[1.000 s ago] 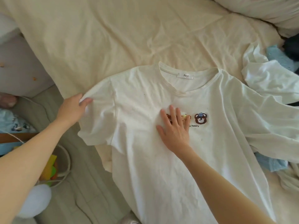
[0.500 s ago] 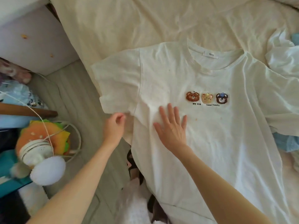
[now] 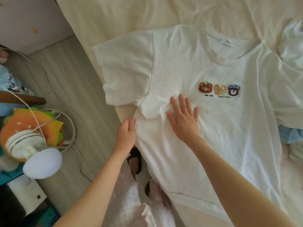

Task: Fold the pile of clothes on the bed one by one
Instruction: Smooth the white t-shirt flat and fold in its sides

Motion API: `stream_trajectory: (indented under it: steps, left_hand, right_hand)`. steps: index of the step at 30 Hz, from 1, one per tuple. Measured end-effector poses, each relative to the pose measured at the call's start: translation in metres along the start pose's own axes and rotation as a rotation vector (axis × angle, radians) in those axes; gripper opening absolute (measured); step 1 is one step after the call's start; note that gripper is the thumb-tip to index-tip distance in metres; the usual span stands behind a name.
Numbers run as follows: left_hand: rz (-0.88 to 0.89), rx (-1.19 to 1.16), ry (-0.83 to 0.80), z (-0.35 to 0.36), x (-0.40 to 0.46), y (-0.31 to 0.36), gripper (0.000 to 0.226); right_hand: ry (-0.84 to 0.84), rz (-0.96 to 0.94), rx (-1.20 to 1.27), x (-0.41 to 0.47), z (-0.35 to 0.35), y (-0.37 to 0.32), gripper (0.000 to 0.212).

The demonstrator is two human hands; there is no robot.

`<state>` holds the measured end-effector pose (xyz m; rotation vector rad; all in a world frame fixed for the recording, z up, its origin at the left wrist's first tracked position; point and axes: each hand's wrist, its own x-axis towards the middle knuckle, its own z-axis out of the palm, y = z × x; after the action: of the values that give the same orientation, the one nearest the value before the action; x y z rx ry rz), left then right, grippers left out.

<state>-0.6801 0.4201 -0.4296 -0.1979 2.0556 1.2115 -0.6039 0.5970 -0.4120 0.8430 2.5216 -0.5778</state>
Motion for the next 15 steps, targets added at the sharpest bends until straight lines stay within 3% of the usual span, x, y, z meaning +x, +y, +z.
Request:
stream_trajectory:
  steps: [4, 6, 8, 11, 15]
  left_hand:
    - [-0.027, -0.084, -0.160, 0.003, -0.014, -0.003, 0.014]
    - [-0.015, -0.101, -0.228, 0.005, -0.023, -0.012, 0.030]
    - [0.027, -0.067, -0.142, 0.004, -0.029, -0.022, 0.030]
    - [0.114, -0.009, -0.006, 0.002, -0.035, -0.034, 0.003]
    - [0.199, 0.041, 0.079, 0.000, -0.043, -0.037, 0.013]
  right_hand:
    - [-0.013, 0.019, 0.028, 0.000, -0.003, -0.004, 0.056]
    - [-0.018, 0.031, 0.064, -0.001, -0.004, -0.006, 0.057]
    - [-0.014, 0.033, 0.082, -0.004, -0.003, -0.007, 0.057]
    - [0.007, 0.010, 0.055, -0.016, 0.003, -0.009, 0.059]
    - [0.024, -0.024, 0.023, -0.037, 0.010, -0.009, 0.060]
